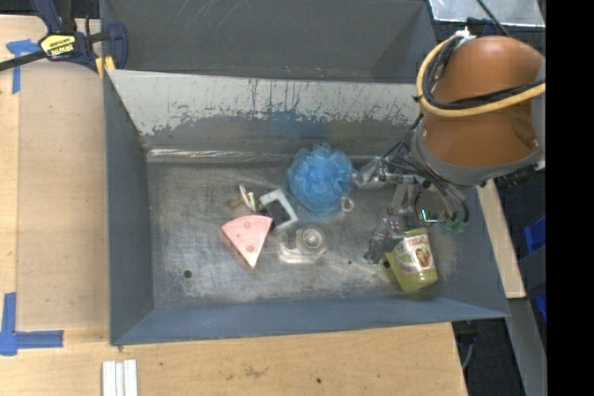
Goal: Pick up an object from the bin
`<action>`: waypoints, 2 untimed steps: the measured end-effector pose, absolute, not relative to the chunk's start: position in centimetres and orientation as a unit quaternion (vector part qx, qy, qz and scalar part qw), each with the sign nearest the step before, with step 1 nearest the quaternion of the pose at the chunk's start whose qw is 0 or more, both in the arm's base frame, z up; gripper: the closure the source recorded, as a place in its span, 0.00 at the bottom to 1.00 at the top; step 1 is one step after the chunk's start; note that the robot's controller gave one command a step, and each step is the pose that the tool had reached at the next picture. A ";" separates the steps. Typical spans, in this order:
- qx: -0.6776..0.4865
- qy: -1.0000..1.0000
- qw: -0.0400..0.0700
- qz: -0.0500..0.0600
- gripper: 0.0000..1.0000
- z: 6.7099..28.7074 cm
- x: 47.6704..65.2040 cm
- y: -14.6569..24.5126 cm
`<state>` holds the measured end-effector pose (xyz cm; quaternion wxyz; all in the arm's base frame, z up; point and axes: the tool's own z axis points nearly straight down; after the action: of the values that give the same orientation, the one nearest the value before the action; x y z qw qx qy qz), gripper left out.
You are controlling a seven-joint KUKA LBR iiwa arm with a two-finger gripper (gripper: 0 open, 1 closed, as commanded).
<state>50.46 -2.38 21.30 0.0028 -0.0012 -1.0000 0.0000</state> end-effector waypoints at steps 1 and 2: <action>-0.001 -1.000 -0.002 0.000 0.00 21.7 50.6 -2.4; -0.003 -1.000 -0.007 0.000 0.00 17.5 54.3 -6.1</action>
Offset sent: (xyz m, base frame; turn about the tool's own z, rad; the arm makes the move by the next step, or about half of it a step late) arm 0.0619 -0.0683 -0.0811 0.0131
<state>54.35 -6.07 17.50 -0.0073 -0.0026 -1.0000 0.0002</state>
